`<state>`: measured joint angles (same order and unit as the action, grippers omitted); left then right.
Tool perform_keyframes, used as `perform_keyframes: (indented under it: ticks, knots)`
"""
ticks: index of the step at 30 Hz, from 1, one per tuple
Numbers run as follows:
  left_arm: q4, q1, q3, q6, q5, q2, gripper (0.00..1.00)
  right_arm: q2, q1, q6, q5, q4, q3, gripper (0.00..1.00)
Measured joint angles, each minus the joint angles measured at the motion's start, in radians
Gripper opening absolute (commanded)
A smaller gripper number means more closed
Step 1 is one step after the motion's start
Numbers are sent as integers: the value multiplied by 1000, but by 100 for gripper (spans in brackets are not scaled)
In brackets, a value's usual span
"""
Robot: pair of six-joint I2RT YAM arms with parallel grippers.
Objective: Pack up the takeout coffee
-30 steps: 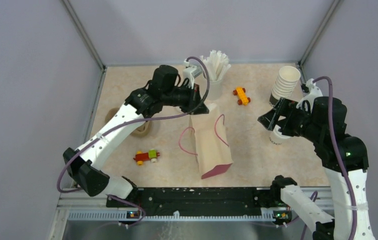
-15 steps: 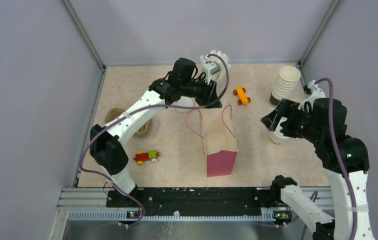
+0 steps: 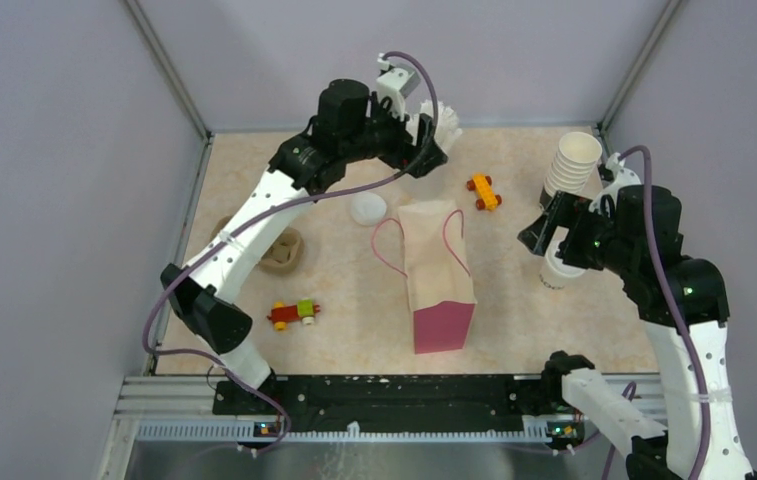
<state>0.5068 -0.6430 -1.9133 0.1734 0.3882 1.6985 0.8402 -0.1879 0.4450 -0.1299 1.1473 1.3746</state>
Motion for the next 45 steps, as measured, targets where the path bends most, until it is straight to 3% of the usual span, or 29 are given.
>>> perform_keyframes:
  ticks: [1,9,12,18,21,23,26,31,34,38,45]
  knots:
    - [1,1,13,8,-39,-16,99,1,0,-3,0,0,0,95]
    - [116,48,176,70,-388,-235,99,4,0,-7,5,-9,-19,97]
    - [179,159,229,154,-467,-311,99,0,0,-7,0,-22,-50,97]
    - [384,496,297,355,-543,-345,98,-5,0,-3,-19,-49,-94,96]
    - [483,570,349,481,-610,-346,92,-17,0,0,-28,-55,-100,96]
    - [509,601,384,568,-641,-348,84,-28,0,2,-29,-55,-100,95]
    - [525,641,431,700,-659,-351,75,-43,0,2,-30,-51,-100,95]
    - [575,689,501,912,-668,-351,73,-65,0,2,-29,-23,-98,95]
    - [601,698,532,998,-681,-335,67,-85,0,4,-29,-14,-98,94]
    - [594,702,560,1056,-708,-295,58,-128,0,16,-29,2,-99,93]
    - [583,702,549,1078,-716,-168,51,-188,0,31,-13,32,-105,93]
